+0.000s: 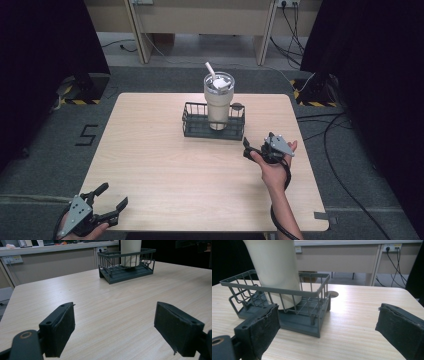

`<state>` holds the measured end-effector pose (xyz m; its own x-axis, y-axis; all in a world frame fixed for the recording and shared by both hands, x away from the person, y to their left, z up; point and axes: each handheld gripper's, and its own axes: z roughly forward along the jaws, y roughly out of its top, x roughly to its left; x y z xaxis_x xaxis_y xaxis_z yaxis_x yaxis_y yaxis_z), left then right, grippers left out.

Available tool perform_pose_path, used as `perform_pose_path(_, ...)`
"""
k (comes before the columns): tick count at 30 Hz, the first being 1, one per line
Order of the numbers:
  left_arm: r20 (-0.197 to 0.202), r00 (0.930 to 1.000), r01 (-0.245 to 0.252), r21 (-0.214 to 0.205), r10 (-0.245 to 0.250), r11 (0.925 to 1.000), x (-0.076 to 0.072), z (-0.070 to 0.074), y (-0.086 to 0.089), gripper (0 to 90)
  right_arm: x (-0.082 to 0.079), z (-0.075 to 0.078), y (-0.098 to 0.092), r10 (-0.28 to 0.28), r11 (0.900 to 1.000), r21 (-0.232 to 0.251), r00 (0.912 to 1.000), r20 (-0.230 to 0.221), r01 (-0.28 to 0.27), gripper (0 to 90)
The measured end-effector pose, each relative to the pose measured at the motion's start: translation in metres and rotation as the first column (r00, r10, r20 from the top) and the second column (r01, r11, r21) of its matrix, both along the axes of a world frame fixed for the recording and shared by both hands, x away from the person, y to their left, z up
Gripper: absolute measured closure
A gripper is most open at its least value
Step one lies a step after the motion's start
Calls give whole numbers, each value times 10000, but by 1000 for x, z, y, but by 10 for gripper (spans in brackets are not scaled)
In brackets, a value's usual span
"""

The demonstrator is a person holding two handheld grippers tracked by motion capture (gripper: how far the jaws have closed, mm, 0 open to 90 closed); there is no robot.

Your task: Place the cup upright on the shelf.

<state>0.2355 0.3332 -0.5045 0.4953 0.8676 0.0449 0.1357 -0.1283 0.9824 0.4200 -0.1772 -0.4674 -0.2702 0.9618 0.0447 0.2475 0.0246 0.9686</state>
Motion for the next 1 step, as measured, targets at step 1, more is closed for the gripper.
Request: perform_pose_path(1,8,10000,-12,2,12,10000,0,0,0,163,0,0,0,20,10000,14,10000,-6,-20,47)
